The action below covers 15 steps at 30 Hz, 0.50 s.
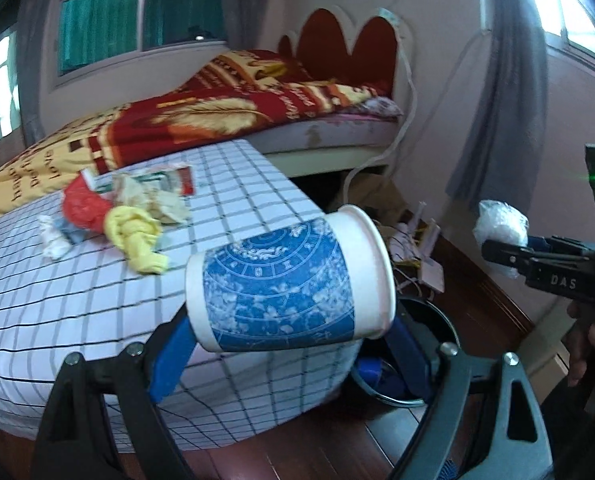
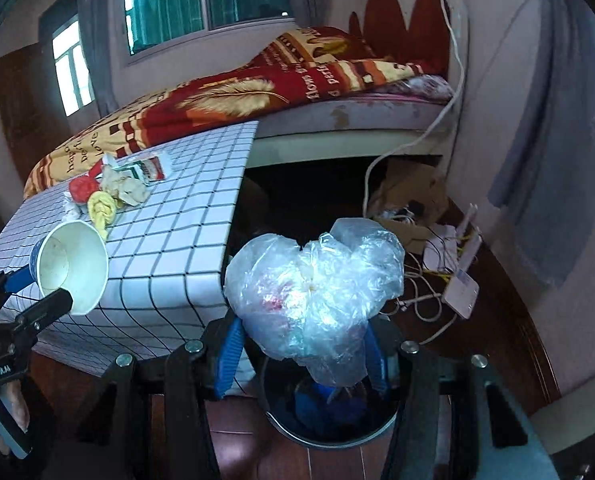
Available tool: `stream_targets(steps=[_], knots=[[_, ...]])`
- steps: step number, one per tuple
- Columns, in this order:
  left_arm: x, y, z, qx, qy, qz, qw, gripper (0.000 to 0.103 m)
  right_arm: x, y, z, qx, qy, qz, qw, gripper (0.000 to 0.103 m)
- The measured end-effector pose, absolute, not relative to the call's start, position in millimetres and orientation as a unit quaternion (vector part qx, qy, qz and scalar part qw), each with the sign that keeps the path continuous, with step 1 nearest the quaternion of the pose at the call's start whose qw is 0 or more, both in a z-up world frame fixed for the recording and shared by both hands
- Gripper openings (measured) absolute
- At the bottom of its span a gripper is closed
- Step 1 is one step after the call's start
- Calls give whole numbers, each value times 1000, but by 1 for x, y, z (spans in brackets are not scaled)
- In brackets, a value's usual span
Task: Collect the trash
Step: 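Carry the patterned cup and plastic wrap over the black bin with both tools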
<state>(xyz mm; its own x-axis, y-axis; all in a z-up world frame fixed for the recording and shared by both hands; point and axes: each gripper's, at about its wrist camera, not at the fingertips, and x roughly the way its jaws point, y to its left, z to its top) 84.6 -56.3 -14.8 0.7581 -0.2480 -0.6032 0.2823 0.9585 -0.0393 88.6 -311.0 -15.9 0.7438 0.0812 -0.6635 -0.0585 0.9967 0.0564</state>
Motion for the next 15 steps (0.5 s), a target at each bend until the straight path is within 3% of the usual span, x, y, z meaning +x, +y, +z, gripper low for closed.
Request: stream_targets(steps=[15], knots=[[70,-130,-62,43,380,-230,895,88,59,-372,-62,26,395,3,918,54]])
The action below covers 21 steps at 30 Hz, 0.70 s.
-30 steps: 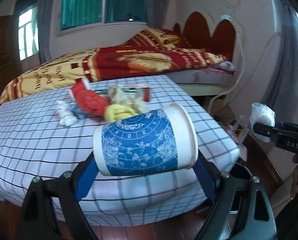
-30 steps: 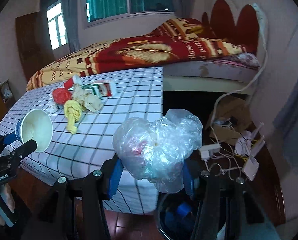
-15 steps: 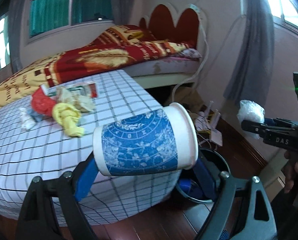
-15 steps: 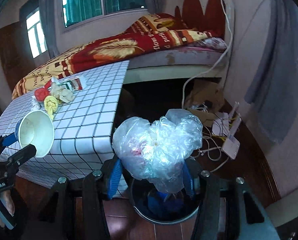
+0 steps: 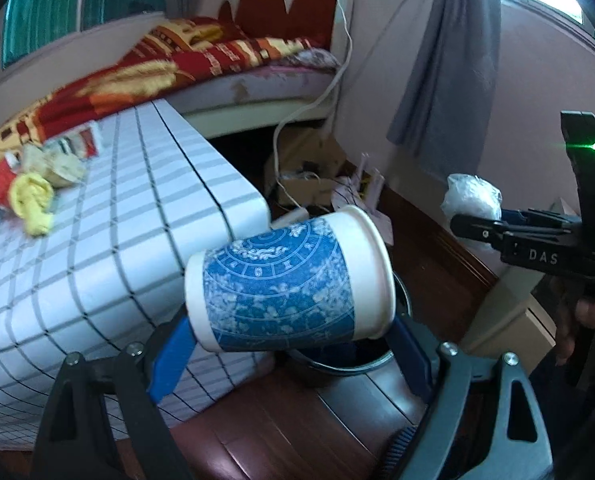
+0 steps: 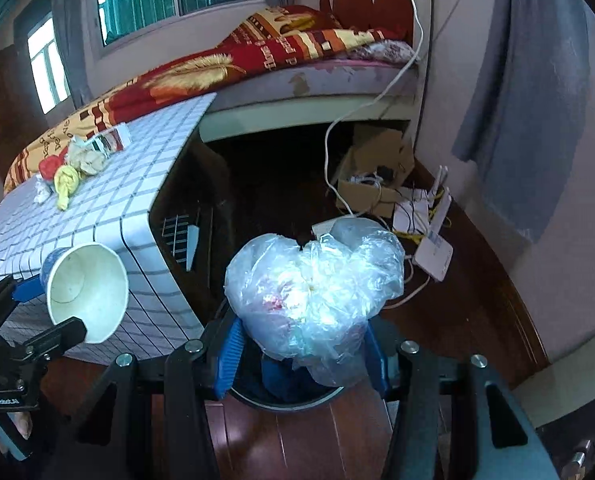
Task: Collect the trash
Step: 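Carry the patterned cup and plastic wrap over the black bin with both tools, then open both tools to drop the cup and plastic wrap into the bin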
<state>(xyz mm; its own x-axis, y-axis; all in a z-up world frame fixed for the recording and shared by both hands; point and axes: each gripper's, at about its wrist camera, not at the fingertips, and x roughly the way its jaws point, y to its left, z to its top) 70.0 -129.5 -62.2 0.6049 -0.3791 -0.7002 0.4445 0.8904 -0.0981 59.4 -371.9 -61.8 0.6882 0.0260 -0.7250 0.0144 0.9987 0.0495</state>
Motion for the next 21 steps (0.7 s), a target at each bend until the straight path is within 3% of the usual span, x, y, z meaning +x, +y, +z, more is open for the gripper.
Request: stream_targets(steps=[21], knots=[[114,-178,-152,59,487,-241,837,89,88,-385,-173,-36,487,64,870,55]])
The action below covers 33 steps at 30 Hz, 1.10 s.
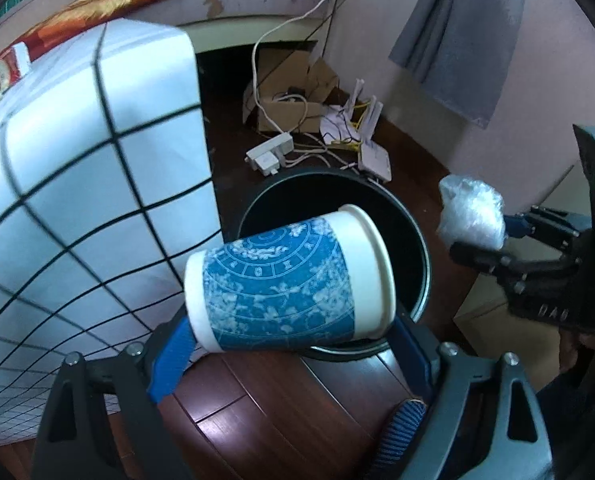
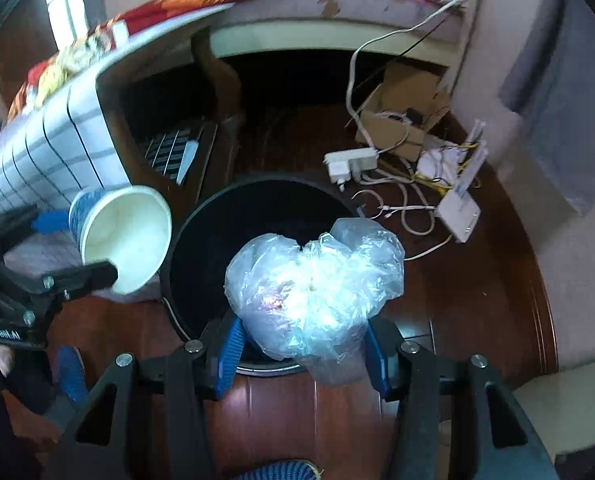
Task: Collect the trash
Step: 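Open both tools to drop the cup and plastic wrap into the bin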
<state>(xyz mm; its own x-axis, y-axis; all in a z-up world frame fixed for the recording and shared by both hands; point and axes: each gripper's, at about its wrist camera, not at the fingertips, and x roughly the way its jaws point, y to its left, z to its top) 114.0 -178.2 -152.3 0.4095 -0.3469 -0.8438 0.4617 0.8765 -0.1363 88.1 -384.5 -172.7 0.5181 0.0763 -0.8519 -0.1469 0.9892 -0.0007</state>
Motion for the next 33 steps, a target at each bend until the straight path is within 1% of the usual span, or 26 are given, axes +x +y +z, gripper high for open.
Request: stream_targets(steps=[4,9,11,12,13,14,18,19,27,33], knots=[[125,-186,-164,56,497,-240,832,89,101,-372,-197,-75,503,90,856,55],[136,-196,-180,57,511,-242,823,89,115,-364,-224,-97,521,120,840,55],[137,-200,-187,56,522,-246,815,90,120,-360,-228,-112,518,123,839,58],[141,-201,-191,57,527,-243,813,90,123,-358,-232,-128,517,117,838,75],[141,-200,-195,58,530,-234,813,90,125,-357,-236,-143,519,107,836,96],[142,-199,-198,56,534,-227,813,90,126,-356,-241,-161,518,97,834,100],[137,-189,-199,48,535,-213,816,92,125,-366,-244,-168,519,84,834,102],[135,-188,-199,48,535,-211,816,93,125,-369,-242,-167,516,82,836,103],[121,-173,-195,43,531,-206,820,94,119,-381,-222,-158,504,51,847,103],[126,-190,-192,41,523,-224,821,94,107,-393,-201,-157,498,12,853,103]])
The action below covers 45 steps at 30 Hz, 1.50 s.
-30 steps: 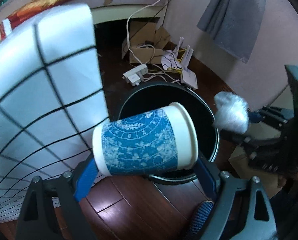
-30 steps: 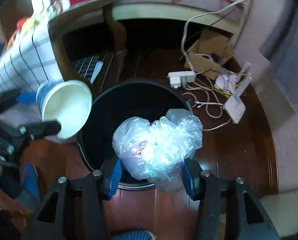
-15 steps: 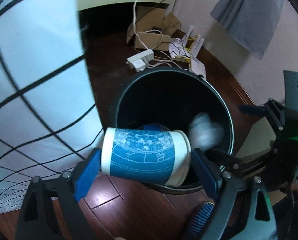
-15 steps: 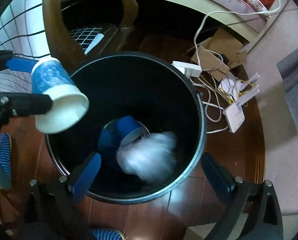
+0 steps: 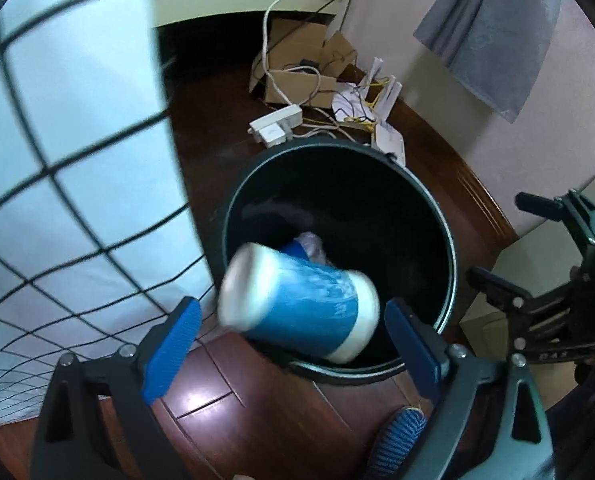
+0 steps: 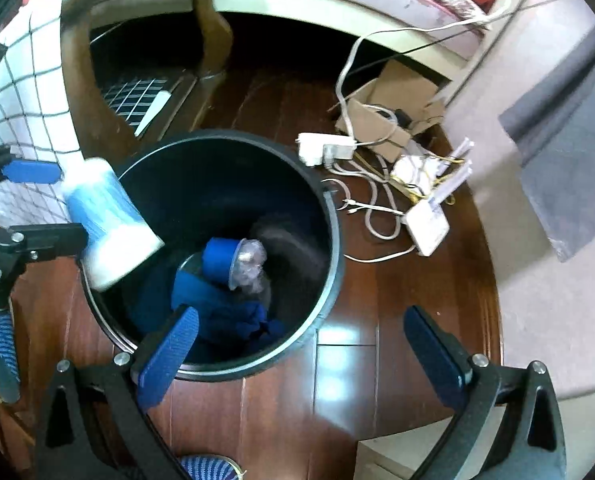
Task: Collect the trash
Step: 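Open both tools to drop the cup and plastic wrap into the bin, then move both tools back toward the red bag and yellow cloth on the table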
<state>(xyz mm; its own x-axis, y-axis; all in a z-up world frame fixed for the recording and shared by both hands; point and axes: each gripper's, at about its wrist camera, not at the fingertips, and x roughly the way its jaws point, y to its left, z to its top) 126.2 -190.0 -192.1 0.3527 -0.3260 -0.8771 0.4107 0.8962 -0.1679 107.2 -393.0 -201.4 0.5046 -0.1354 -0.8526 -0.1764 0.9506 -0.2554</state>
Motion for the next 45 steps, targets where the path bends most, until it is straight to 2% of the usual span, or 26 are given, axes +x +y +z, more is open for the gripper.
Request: stream_targets(steps=[3,11,29,45], knots=[[124,-194,-184,44,514,-228,826,98,100,-407,-194,-141,497,-4,856,103],[107,-181,-162,90,474,-181,857,99,94,-408,-182,-114,497,-27,860,103],[79,-87,-70,58,387,-89,916,99,83,-307,-79,-110,407,16,907,103],[71,-2,-30,14,337,-1,941,100,100,-205,-13,-124,337,98,928,103]])
